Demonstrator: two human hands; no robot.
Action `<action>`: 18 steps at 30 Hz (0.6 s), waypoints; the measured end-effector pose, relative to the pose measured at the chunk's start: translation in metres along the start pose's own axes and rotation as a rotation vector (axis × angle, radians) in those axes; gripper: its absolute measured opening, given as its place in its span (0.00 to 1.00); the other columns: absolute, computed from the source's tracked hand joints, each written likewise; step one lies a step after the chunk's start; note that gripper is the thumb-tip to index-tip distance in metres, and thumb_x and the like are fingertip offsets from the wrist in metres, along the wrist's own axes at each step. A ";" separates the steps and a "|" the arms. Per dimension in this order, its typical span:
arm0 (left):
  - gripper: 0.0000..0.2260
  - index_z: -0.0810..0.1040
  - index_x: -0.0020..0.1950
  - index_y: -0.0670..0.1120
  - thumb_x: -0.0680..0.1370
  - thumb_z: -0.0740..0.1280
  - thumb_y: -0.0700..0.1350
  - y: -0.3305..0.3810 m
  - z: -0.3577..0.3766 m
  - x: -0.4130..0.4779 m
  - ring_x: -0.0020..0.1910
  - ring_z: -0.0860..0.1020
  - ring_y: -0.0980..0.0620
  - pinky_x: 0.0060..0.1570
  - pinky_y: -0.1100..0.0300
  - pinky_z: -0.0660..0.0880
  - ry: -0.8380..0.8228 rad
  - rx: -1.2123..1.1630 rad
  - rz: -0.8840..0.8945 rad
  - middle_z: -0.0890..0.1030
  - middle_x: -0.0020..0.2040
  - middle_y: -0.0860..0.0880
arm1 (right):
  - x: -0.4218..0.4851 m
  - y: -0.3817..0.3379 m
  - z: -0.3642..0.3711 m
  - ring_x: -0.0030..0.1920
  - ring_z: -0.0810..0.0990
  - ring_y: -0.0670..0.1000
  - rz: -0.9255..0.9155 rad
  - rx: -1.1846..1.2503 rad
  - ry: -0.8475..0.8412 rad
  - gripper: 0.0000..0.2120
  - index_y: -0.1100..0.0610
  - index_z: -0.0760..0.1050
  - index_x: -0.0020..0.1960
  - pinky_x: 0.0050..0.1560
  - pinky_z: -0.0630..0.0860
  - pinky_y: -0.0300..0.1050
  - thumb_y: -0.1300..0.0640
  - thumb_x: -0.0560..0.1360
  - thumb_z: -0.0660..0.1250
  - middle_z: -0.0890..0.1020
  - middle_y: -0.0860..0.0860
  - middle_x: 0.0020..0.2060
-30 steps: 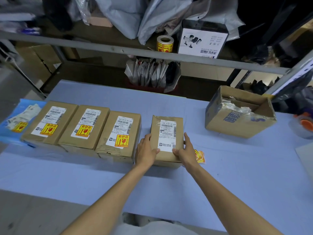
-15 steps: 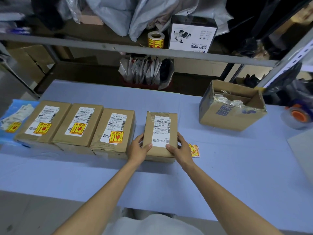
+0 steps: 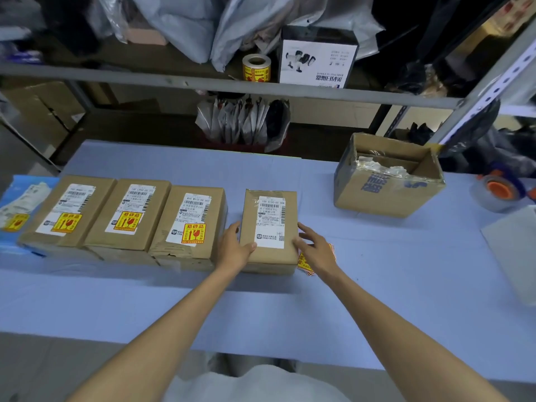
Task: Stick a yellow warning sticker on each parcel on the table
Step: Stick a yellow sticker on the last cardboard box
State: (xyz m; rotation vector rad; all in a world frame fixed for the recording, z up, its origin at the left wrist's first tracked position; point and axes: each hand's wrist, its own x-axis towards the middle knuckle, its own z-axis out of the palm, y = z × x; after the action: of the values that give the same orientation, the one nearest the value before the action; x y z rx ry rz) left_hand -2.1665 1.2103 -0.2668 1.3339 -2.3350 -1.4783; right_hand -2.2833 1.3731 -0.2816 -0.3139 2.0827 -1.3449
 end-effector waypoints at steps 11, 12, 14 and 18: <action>0.20 0.76 0.63 0.46 0.72 0.67 0.34 0.013 0.011 -0.005 0.61 0.74 0.46 0.63 0.51 0.71 0.060 0.209 0.344 0.75 0.61 0.48 | 0.008 0.045 -0.019 0.60 0.72 0.60 0.050 -0.806 0.062 0.21 0.58 0.75 0.61 0.49 0.74 0.50 0.52 0.71 0.73 0.75 0.58 0.56; 0.21 0.76 0.63 0.46 0.72 0.67 0.34 0.011 0.012 -0.005 0.60 0.74 0.46 0.62 0.51 0.71 0.064 0.210 0.341 0.76 0.61 0.47 | 0.009 0.047 -0.016 0.61 0.71 0.59 0.035 -0.855 0.057 0.21 0.58 0.74 0.61 0.49 0.74 0.50 0.51 0.72 0.73 0.74 0.57 0.57; 0.21 0.76 0.63 0.45 0.71 0.67 0.33 0.008 0.014 -0.005 0.60 0.74 0.45 0.63 0.51 0.71 0.068 0.207 0.337 0.76 0.61 0.47 | 0.010 0.049 -0.012 0.61 0.69 0.60 0.020 -0.925 0.082 0.18 0.60 0.73 0.60 0.47 0.73 0.50 0.55 0.73 0.70 0.73 0.58 0.56; 0.21 0.76 0.63 0.44 0.71 0.67 0.33 0.003 0.014 -0.005 0.60 0.74 0.46 0.63 0.50 0.71 0.065 0.199 0.332 0.76 0.61 0.47 | 0.014 0.050 -0.013 0.56 0.72 0.60 0.046 -0.831 0.146 0.13 0.62 0.73 0.53 0.42 0.68 0.47 0.60 0.72 0.71 0.75 0.58 0.52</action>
State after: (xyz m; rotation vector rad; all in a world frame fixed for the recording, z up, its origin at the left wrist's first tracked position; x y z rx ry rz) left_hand -2.1715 1.2237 -0.2703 0.9477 -2.5585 -1.1168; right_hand -2.2954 1.3982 -0.3274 -0.5113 2.6686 -0.4154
